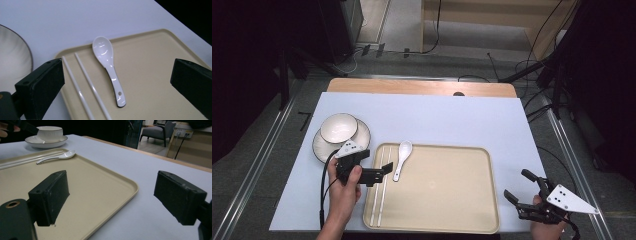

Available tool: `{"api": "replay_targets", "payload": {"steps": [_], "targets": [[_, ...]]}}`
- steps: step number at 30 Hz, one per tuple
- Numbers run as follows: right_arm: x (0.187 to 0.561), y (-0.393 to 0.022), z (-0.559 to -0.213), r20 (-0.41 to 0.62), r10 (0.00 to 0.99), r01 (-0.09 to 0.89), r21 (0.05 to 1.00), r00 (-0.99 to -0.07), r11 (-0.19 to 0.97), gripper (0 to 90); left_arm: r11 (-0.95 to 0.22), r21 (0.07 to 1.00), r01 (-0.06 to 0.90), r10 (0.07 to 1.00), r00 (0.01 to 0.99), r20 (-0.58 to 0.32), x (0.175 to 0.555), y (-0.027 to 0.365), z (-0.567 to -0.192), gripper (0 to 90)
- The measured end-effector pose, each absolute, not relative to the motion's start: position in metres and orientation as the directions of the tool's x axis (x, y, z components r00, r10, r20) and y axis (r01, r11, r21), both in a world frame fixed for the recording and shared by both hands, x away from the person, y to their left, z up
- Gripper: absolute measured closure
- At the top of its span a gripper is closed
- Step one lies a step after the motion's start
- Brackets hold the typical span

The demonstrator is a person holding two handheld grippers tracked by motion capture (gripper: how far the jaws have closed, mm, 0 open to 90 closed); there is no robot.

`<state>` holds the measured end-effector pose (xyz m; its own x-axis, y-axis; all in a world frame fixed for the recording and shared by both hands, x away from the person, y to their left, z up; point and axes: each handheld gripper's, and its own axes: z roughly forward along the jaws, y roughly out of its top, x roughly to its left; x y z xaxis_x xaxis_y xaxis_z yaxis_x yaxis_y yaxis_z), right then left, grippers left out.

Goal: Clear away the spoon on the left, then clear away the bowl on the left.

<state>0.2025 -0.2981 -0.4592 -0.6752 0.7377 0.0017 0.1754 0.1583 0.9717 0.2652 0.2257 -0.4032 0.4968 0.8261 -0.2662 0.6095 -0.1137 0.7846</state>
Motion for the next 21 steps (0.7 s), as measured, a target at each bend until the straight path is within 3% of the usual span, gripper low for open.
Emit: {"api": "replay_targets", "payload": {"steps": [21], "targets": [[0.198, -0.299, -0.458, 0.009, 0.738, 0.172, 0.974, -0.674, 0.145, 12.9, -0.082, 0.798, 0.597, 0.891, 0.402, -0.210, 0.280, 0.271, -0.383, 0.0]]}}
